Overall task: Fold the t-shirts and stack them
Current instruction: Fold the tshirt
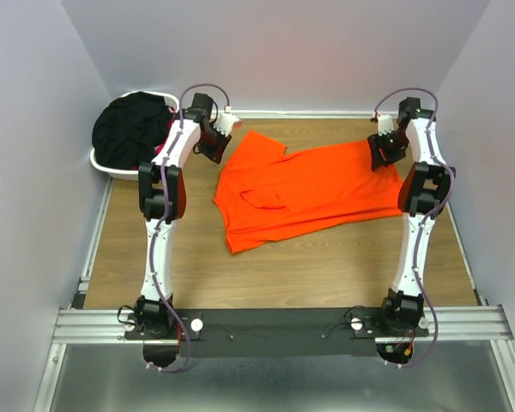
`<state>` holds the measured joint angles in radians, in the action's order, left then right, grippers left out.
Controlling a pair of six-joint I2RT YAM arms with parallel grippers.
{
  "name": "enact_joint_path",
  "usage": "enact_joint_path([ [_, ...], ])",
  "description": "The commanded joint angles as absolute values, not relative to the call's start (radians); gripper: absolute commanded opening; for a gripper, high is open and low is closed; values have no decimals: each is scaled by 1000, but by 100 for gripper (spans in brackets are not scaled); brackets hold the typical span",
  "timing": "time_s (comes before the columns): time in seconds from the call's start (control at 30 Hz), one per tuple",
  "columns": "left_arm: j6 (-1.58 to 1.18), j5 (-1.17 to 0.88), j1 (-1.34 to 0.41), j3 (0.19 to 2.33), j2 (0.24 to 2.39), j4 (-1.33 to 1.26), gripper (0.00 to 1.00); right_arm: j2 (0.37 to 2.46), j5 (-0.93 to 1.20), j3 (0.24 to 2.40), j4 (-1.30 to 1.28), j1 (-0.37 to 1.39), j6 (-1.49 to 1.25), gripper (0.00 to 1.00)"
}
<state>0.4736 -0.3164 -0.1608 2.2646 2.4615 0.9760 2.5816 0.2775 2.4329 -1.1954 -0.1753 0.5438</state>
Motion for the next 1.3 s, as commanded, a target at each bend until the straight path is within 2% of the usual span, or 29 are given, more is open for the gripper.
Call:
enact_joint_path([
  [0.0,466,-276,-149,2364,2406,991,38,2547,268,2470,-1123,-166,511,74],
  [0.17,517,-337,-141,2157,2197,970,48,2355,291,2281,-1097,-187,561,81],
  [0.2,518,-351,-143,2044,2124,945,48,2327,296,2254,-1094,-201,566,81],
  [0.3,517,-412,-150,1877,2039,943,48,2266,302,2157,-1095,-219,587,81],
  [0.4,518,-491,-164,1723,1990,936,48,2221,301,2077,-1098,-229,603,77],
  [0.6,523,-483,-209,1557,1959,914,48,2183,291,1945,-1126,-238,630,61],
  [0.83,479,-460,-216,1552,2043,870,47,2180,307,1898,-1152,-258,634,59],
  [1.07,385,-261,-181,1630,2140,795,45,2181,331,1884,-1177,-281,640,63],
  [1.27,344,-69,-175,1701,2190,727,31,2178,348,1882,-1177,-291,635,63],
])
